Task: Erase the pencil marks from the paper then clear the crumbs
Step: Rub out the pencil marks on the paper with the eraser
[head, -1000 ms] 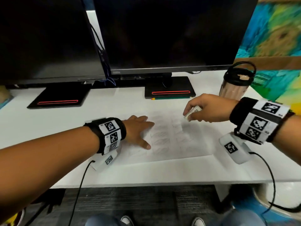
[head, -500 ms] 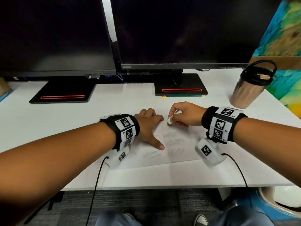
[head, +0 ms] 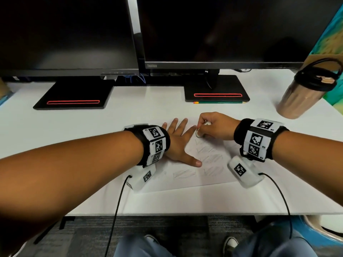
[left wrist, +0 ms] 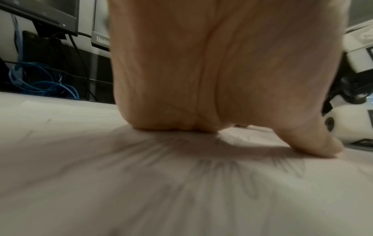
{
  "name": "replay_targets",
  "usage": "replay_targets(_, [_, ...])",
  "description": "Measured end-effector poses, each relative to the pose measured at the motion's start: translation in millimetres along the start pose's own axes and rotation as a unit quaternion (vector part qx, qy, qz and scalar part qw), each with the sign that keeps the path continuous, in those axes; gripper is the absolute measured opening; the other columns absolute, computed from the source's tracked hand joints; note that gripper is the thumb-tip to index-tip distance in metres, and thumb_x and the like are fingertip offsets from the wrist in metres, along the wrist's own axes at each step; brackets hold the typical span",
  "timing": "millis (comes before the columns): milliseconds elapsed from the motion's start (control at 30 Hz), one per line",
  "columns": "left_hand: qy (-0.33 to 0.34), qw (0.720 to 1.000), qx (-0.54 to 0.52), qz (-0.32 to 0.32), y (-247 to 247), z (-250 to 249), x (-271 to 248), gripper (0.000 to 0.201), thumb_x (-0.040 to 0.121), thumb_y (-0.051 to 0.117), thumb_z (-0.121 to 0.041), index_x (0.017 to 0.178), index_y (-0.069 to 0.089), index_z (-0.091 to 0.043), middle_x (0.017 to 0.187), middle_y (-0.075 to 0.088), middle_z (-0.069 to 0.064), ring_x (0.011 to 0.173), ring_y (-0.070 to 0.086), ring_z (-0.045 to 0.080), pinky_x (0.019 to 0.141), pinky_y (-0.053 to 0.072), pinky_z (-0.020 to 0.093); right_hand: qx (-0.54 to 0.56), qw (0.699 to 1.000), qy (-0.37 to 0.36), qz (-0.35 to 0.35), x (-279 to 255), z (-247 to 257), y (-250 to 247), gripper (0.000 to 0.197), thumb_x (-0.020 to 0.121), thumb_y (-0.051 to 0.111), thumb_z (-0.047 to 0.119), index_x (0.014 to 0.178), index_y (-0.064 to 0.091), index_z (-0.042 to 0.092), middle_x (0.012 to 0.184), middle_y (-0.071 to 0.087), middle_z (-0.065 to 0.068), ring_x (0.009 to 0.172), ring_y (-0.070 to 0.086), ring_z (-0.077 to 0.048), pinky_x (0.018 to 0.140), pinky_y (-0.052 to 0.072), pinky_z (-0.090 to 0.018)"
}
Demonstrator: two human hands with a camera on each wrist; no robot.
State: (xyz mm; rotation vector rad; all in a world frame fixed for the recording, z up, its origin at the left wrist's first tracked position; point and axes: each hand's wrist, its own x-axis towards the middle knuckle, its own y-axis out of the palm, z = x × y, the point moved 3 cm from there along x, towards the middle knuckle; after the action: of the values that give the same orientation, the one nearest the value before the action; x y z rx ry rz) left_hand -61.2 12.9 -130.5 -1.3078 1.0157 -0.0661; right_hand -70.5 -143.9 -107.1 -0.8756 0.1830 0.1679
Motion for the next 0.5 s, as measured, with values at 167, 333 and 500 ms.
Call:
replay_targets(167, [-0.007,1.000,0.013,-0.002,1,0,3,0.129,0.067,0.049,-0.093,0.148,-0.032,-0.033,0.156,-0.040,0.001,0.144,-0.034,0.029,0.118,-0.014,0.055,-0.035,0.999,-0.022,-0.014,0,1,1,0.011,0.083,0.068,0.022,0.087,0.063,0.013,0.082,0.063,0.004,0.080,0.058,-0.018,0.077,0.048,-0.034])
replay_targets(333, [-0.013,1.000,0.005,-0.017,1,-1,2,0.135,0.066,0.051,-0.092,0.150,-0.030,-0.026,0.158,-0.036,0.000,0.146,-0.032,0.027,0.119,-0.012,0.054,-0.081,0.995,-0.047,0.014,0,10,3,0.010,0.087,0.063,0.023,0.089,0.064,0.013,0.093,0.069,0.002,0.092,0.063,-0.018,0.086,0.052,-0.038])
replay_targets(500, [-0.020,0.999,0.002,-0.026,1,-1,3,0.140,0.063,0.051,-0.094,0.152,-0.029,-0.022,0.159,-0.035,0.000,0.146,-0.031,0.027,0.119,-0.012,0.053,-0.094,0.994,-0.063,0.004,0,13,2,0.011,0.088,0.062,0.023,0.089,0.064,0.013,0.095,0.069,0.001,0.092,0.062,-0.018,0.085,0.051,-0.037])
